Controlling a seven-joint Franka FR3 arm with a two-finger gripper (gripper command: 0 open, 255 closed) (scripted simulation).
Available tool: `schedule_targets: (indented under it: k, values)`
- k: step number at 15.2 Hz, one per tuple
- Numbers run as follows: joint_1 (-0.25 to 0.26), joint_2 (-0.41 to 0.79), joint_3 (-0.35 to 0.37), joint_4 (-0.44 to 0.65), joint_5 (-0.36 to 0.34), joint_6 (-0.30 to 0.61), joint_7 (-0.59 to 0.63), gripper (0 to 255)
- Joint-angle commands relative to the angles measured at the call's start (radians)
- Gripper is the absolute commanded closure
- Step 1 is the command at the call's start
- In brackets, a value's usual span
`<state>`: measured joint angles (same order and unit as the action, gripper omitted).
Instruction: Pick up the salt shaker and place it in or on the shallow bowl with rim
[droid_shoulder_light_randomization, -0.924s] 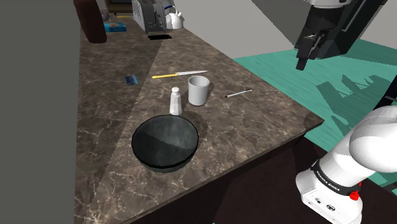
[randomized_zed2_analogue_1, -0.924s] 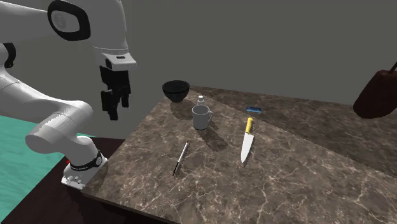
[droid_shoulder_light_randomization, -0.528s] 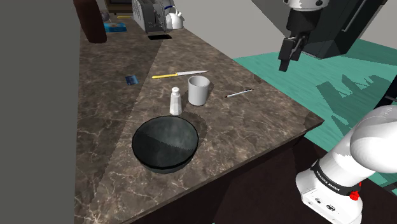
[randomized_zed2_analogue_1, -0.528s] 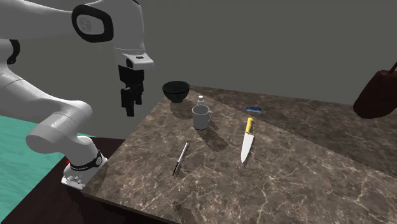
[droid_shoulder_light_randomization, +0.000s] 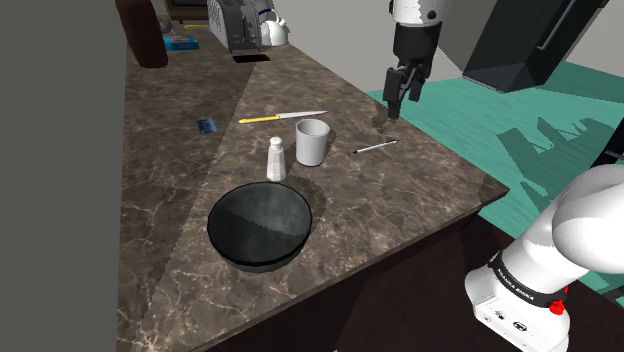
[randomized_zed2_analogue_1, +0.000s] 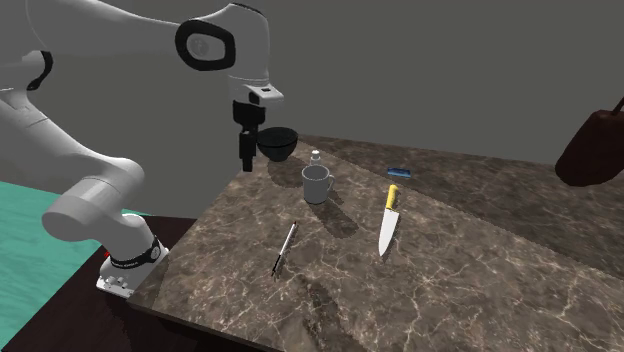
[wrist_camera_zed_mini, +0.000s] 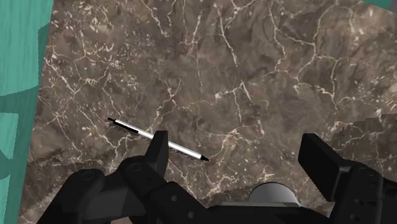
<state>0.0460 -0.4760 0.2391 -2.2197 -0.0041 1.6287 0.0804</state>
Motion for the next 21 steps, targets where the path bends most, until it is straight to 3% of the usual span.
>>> schedule_targets:
  k: [1,13,21]
  values:
    - [0.006,0.072,0.028,0.042,0.002,0.028,0.027,0]
    - [0.067,0.508,0.174,0.401,-0.081,0.073,0.205,0]
    - [0.183,0.844,0.214,0.765,-0.203,0.006,0.307,0]
